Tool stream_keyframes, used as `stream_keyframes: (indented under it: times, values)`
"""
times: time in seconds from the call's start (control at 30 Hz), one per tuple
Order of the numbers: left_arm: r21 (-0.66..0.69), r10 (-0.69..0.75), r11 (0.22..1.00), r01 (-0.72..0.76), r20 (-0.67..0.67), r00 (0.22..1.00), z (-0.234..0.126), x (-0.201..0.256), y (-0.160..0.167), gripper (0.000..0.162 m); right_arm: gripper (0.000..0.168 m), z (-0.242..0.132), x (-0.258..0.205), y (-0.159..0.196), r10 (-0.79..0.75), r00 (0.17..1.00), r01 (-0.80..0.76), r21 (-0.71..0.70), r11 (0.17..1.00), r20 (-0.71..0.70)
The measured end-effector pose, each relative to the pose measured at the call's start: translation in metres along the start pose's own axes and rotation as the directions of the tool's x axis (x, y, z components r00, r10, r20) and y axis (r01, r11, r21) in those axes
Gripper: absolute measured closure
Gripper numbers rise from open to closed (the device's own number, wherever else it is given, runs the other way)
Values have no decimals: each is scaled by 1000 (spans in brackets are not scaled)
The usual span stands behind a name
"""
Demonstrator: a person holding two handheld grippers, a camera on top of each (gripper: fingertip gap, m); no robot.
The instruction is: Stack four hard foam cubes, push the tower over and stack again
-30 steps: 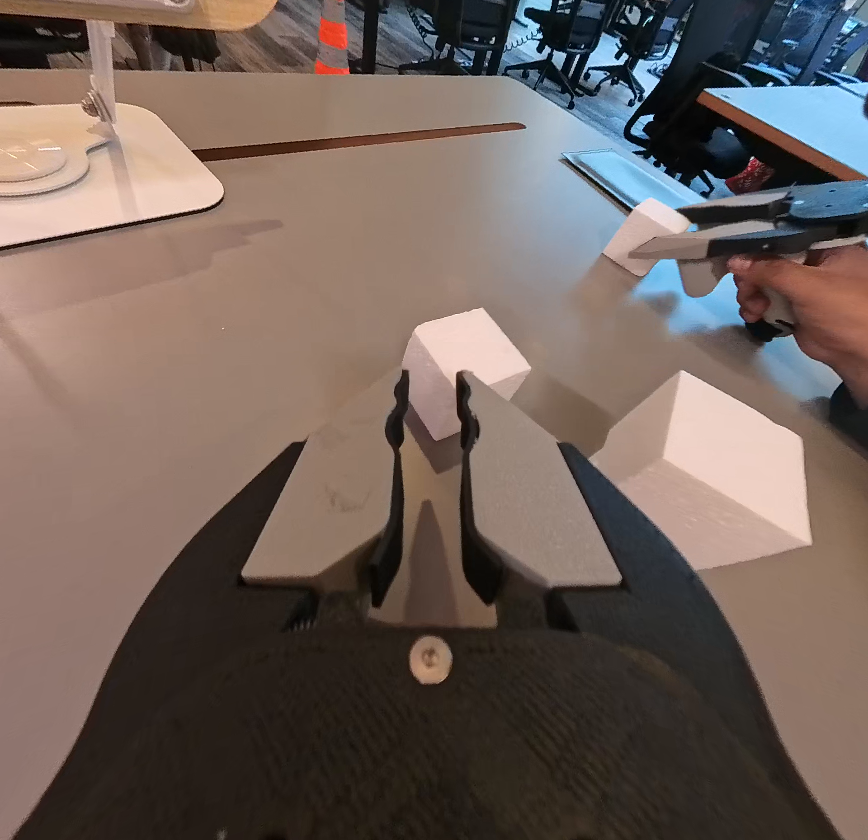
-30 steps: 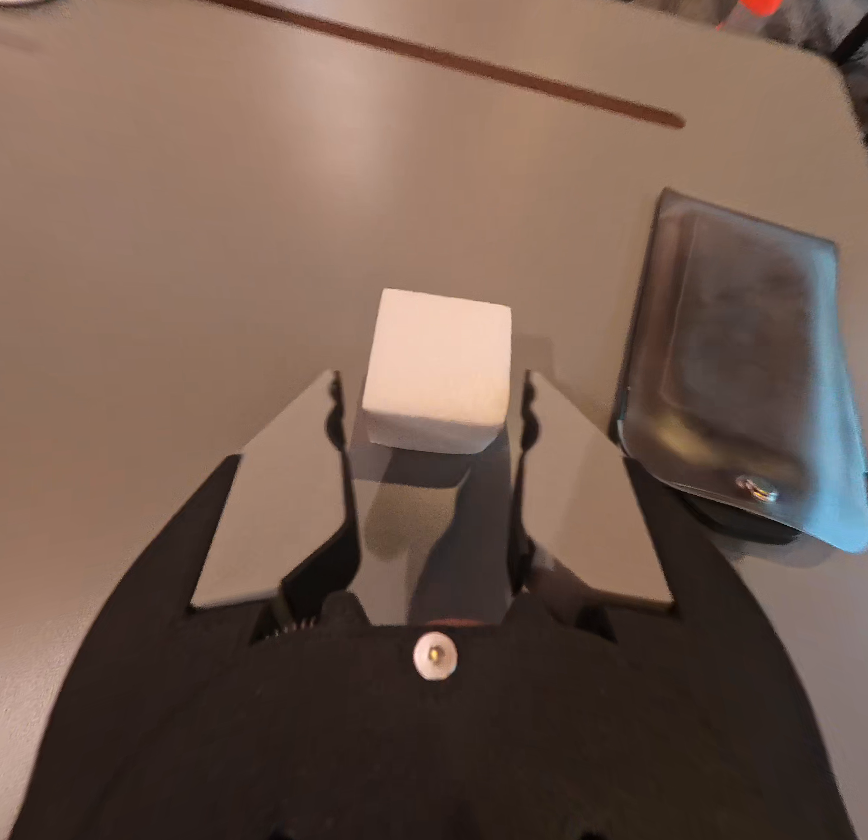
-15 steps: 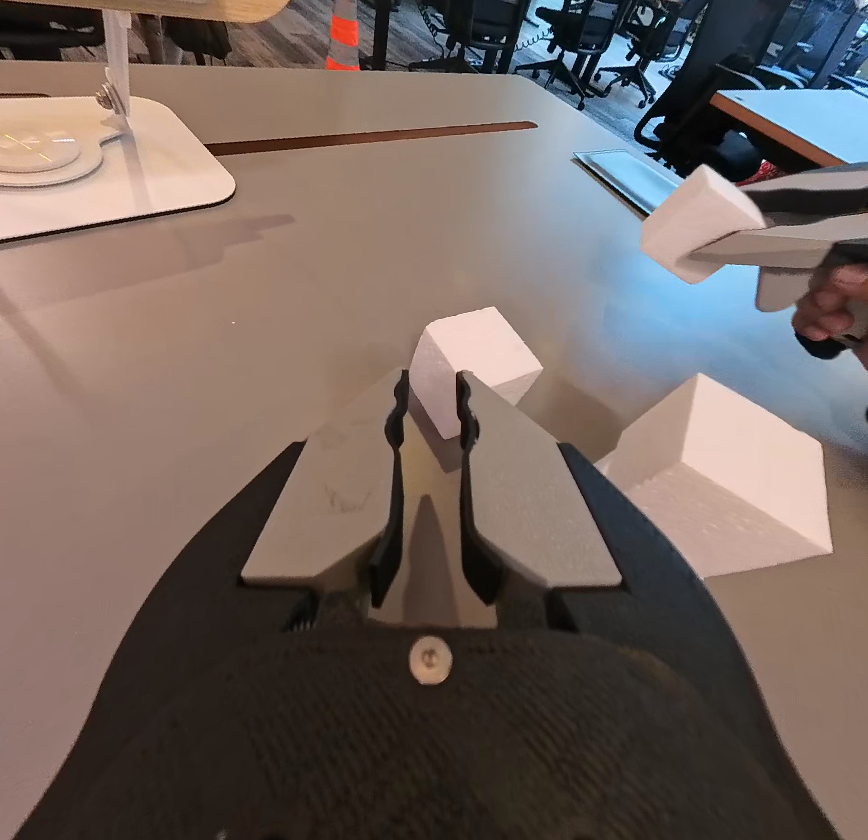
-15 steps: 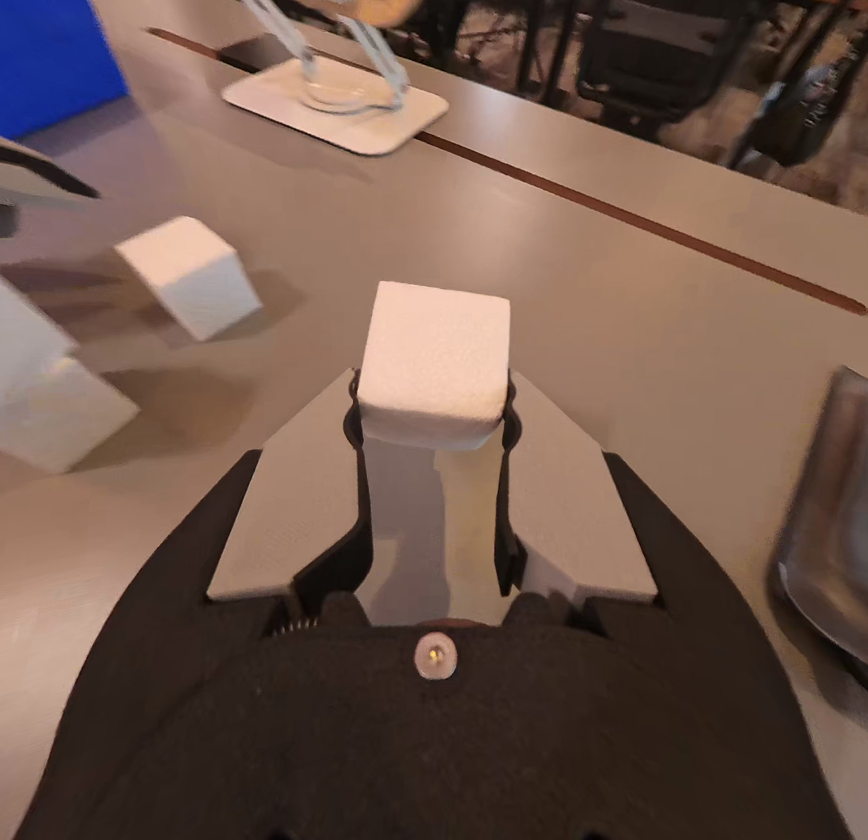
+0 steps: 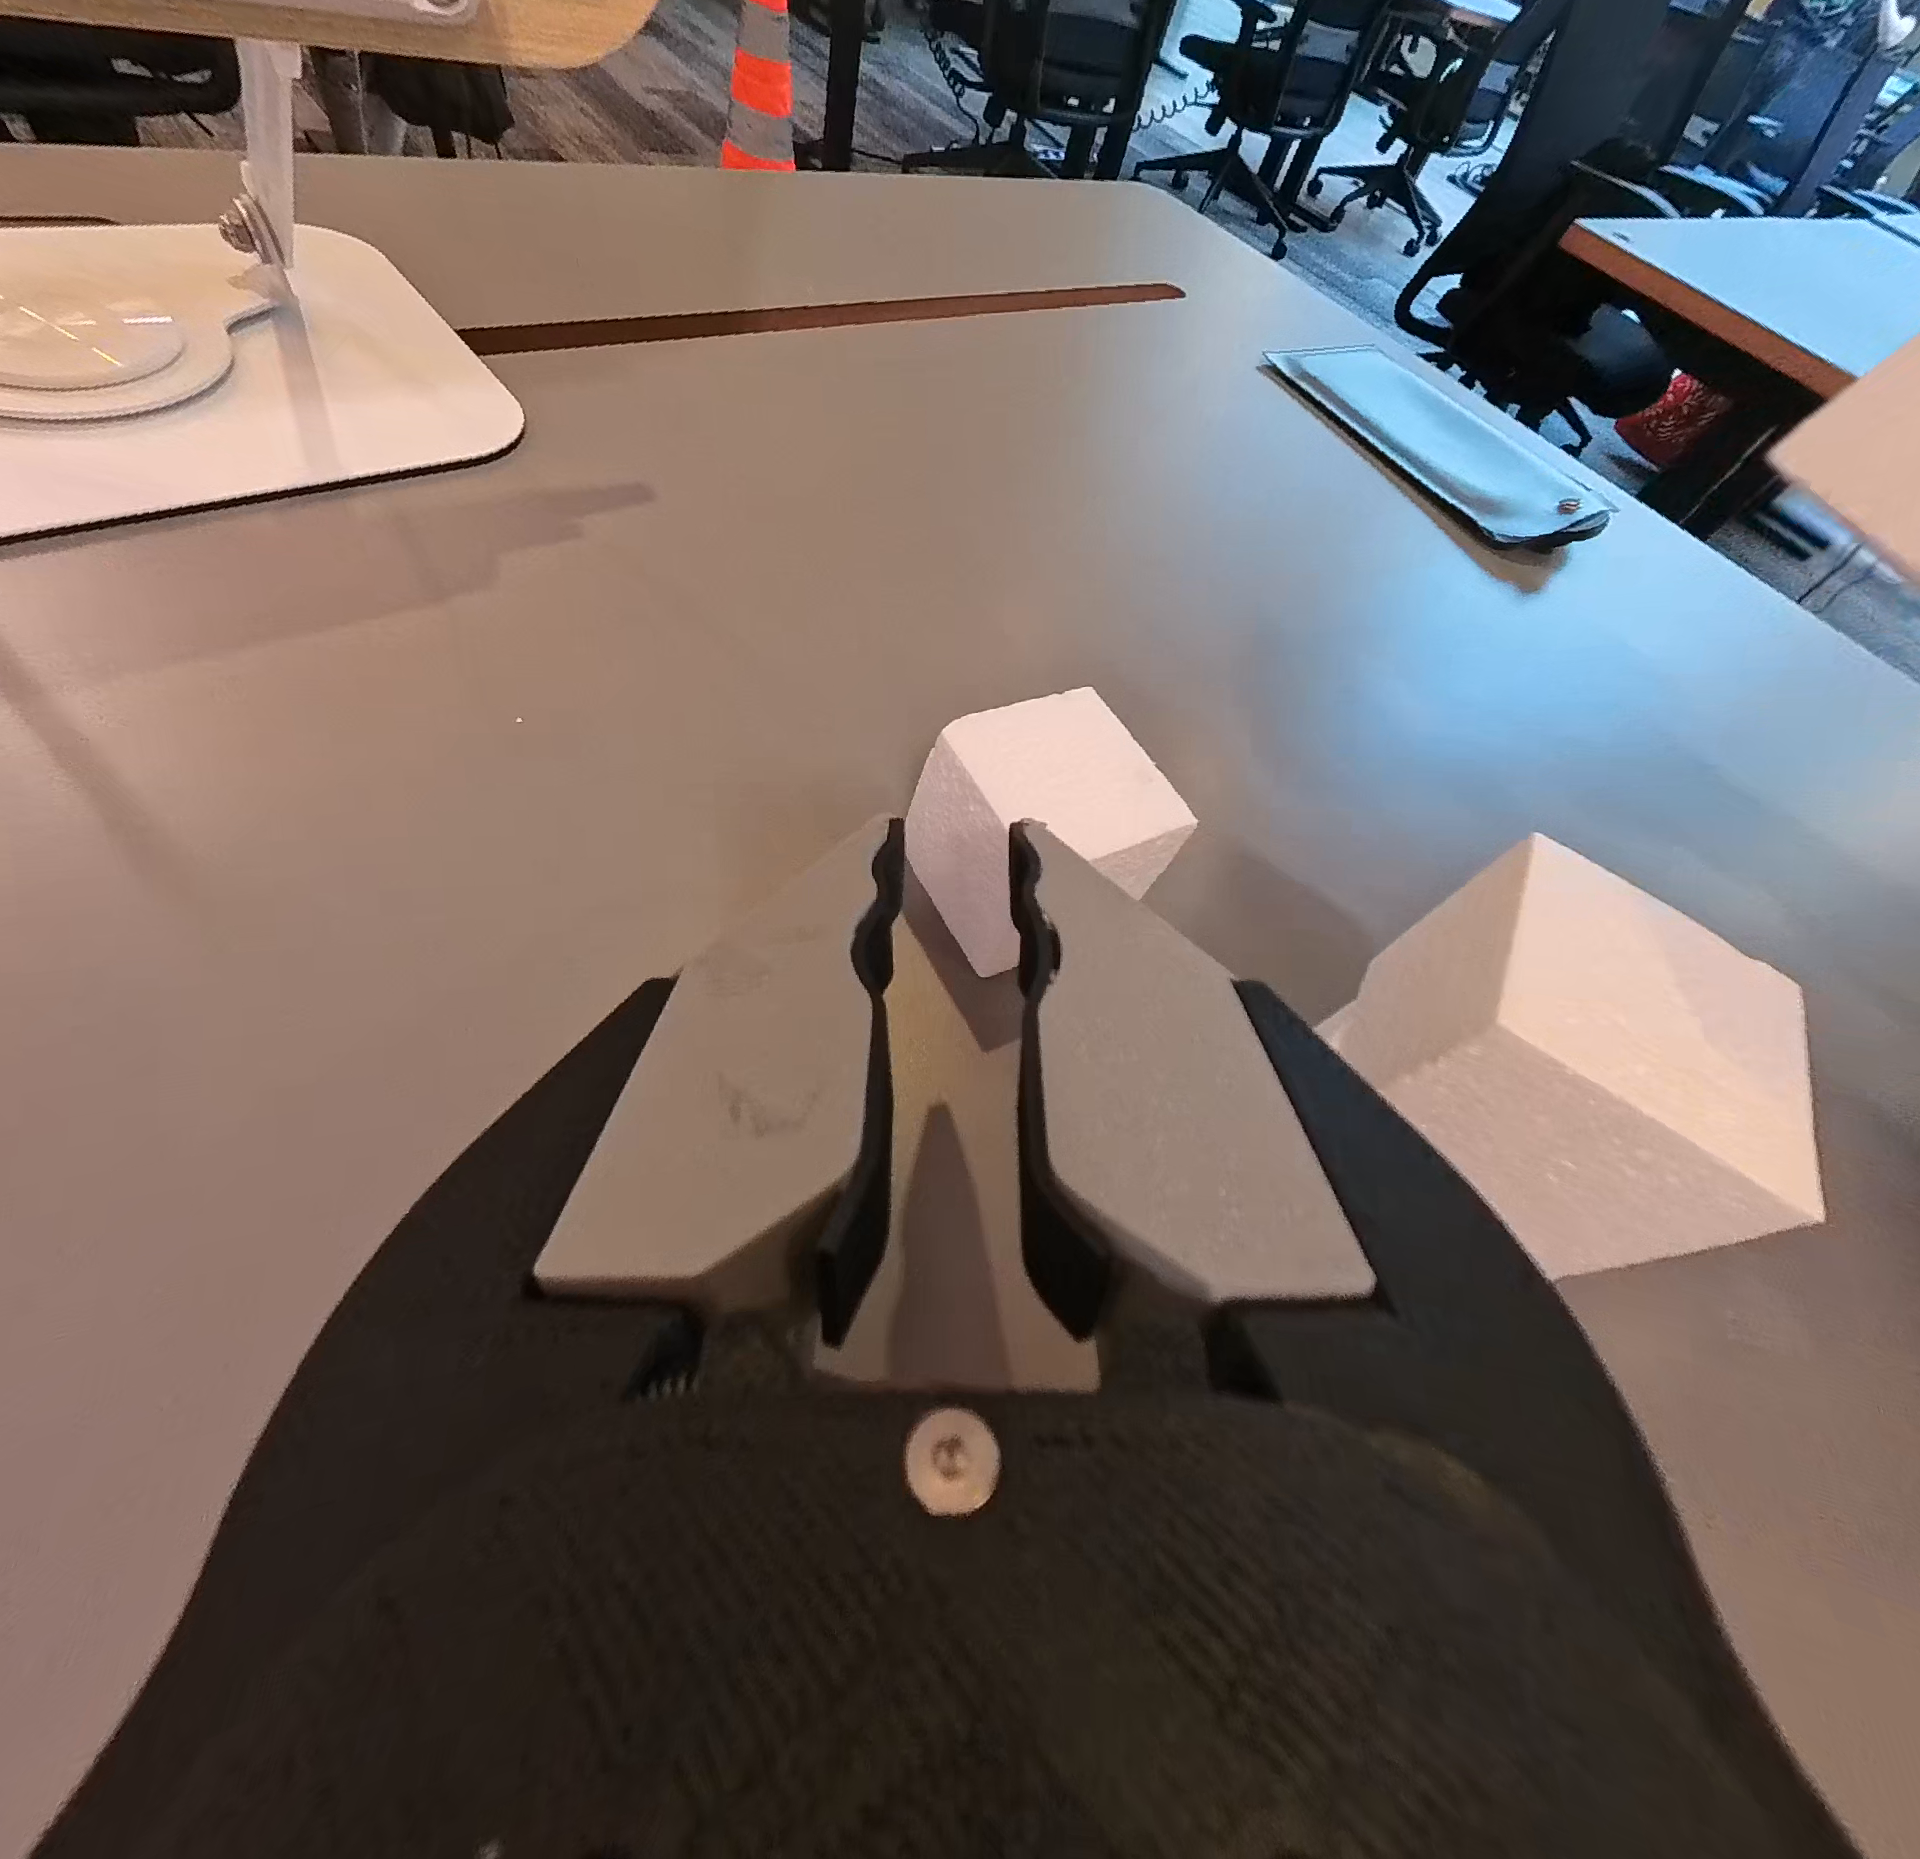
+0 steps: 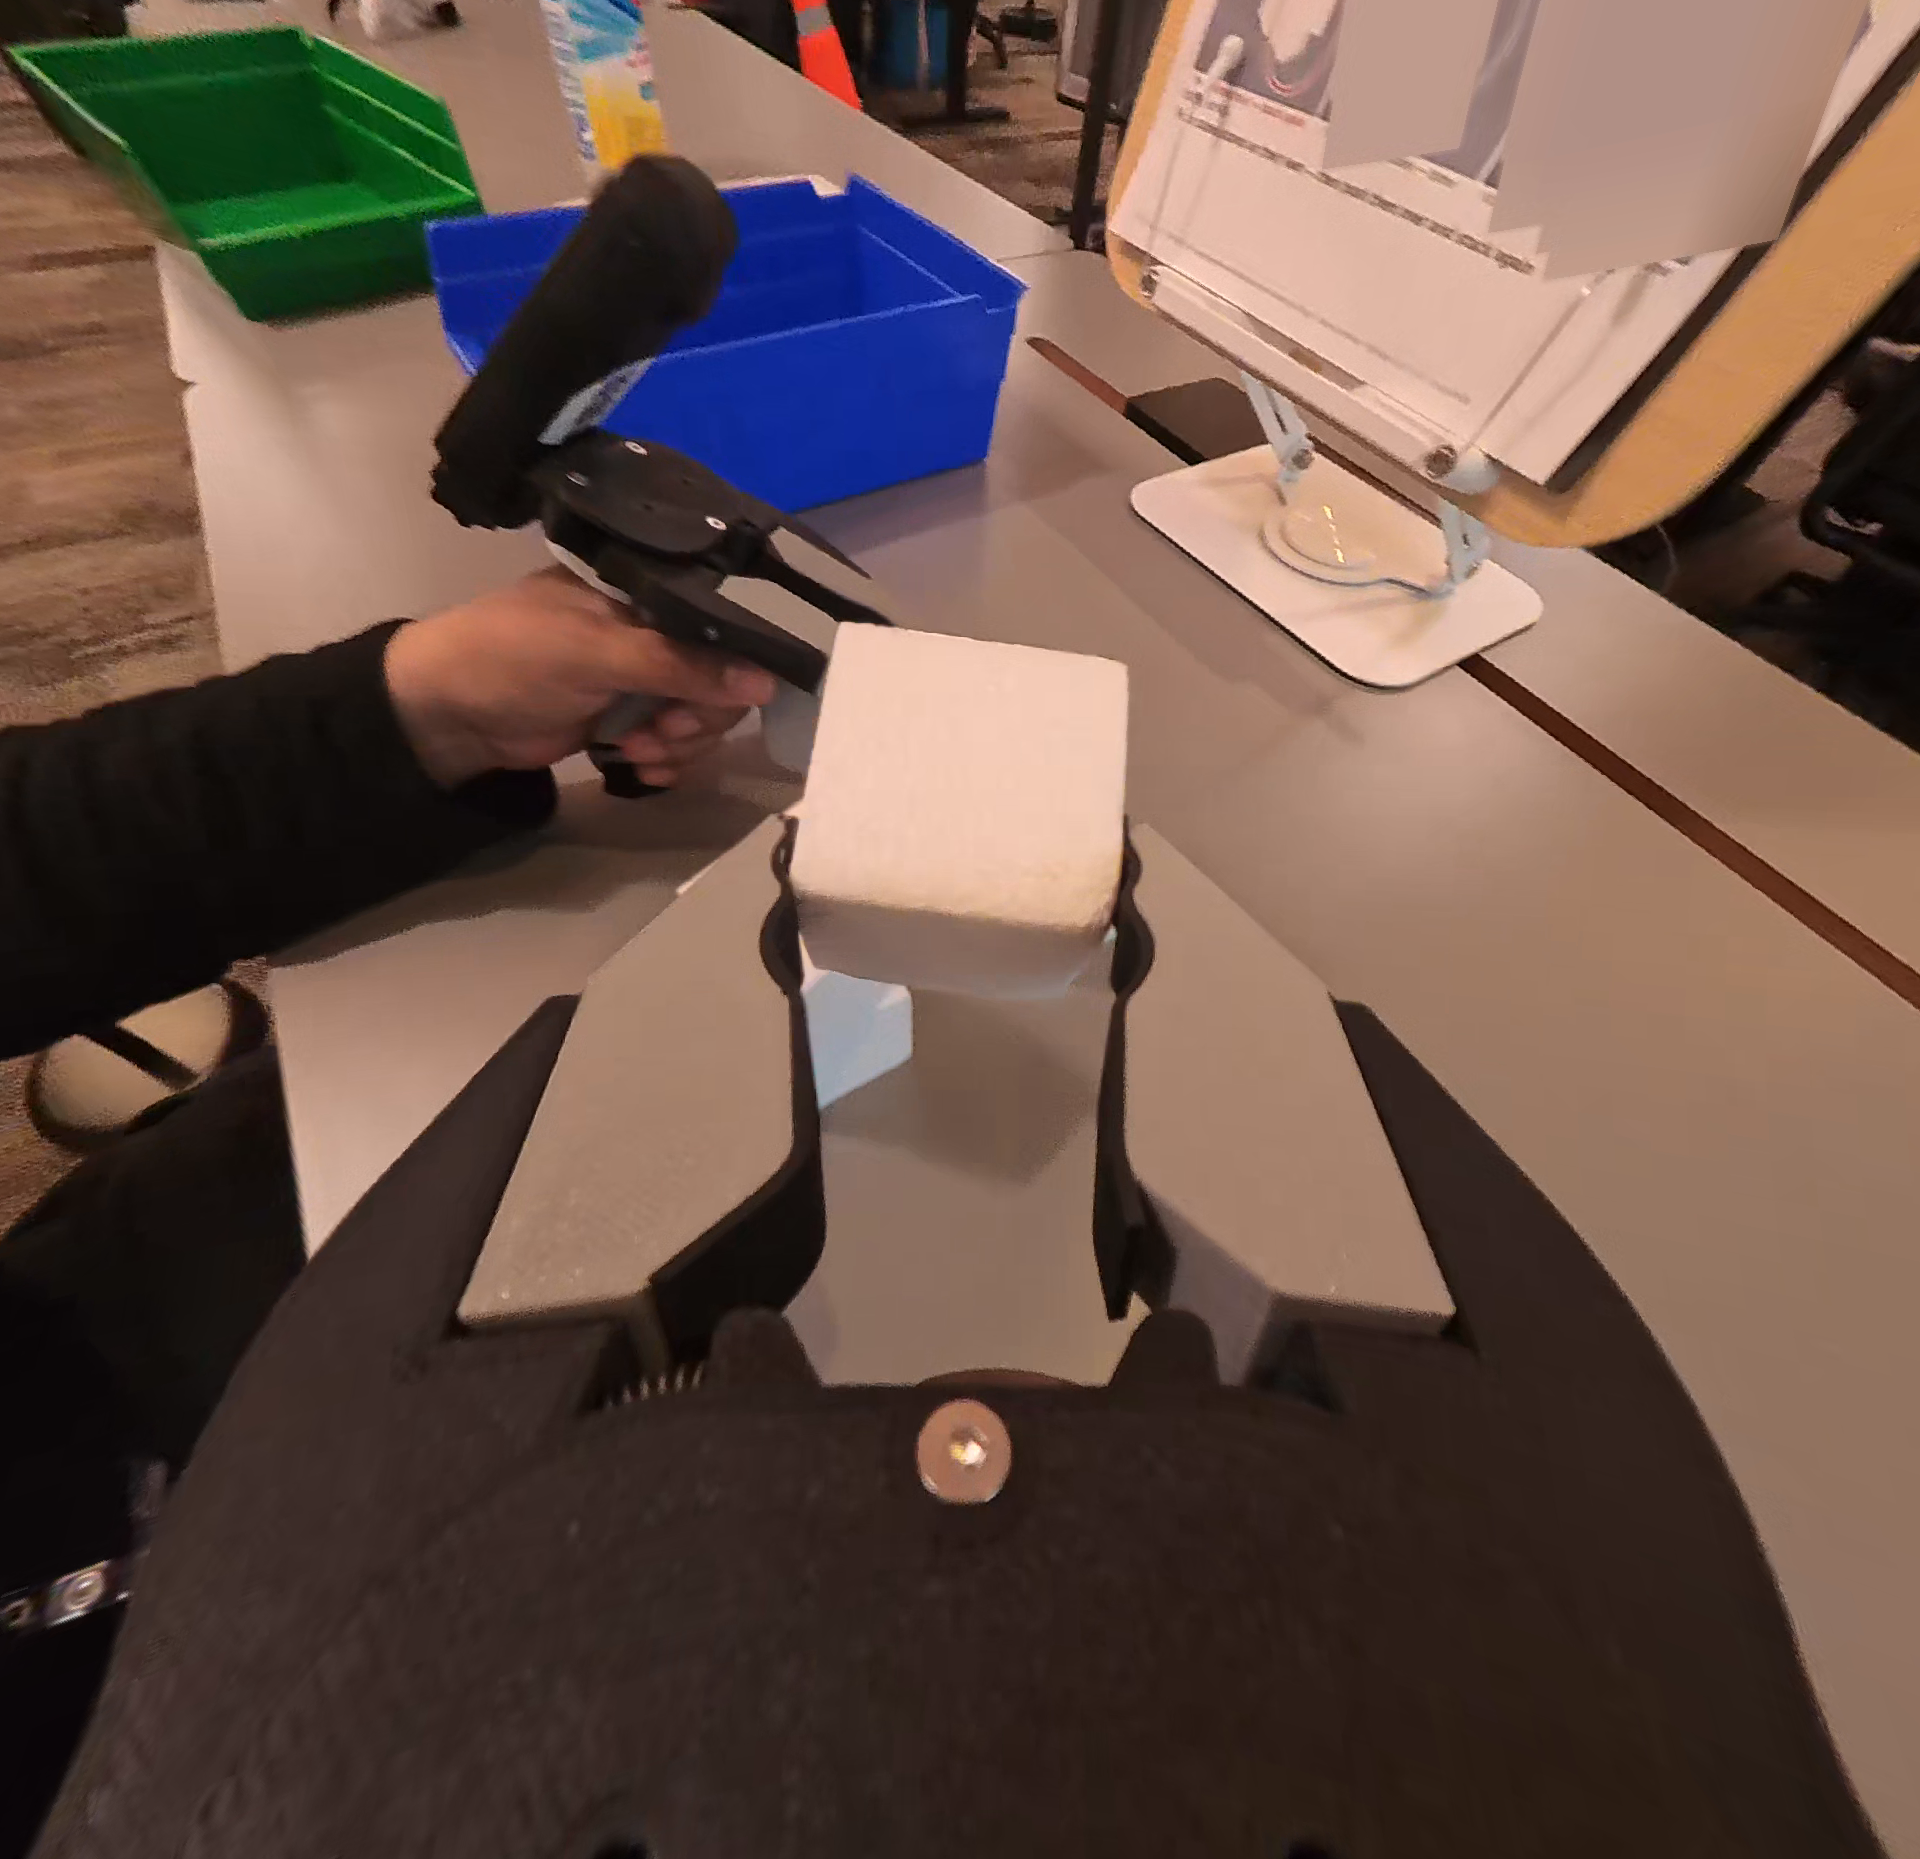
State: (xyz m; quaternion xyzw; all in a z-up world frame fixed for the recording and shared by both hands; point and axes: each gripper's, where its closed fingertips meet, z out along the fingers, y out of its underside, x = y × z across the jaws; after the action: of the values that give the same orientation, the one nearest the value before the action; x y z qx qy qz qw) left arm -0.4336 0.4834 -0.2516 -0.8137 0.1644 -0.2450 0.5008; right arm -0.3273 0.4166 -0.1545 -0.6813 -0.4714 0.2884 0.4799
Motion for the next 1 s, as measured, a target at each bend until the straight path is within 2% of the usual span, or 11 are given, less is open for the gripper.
stream_keyframes:
  times: [0.37, 0.73, 1.0]
  values:
    - [4, -7, 1000, 7, -3, 1000, -1, 0, -1, 144, 111, 17, -30, -10, -18, 998, 22, -72, 997, 62]
    - [12, -13, 1000, 13, -10, 1000, -3, 1, -3, 144, 111, 36, -41, 16, -10, 1000, 14, -255, 967, 18]
    - [19, -15, 1000, 15, -16, 1000, -4, 2, -4, 144, 111, 44, -41, 25, 4, 1000, -7, -287, 958, -13]
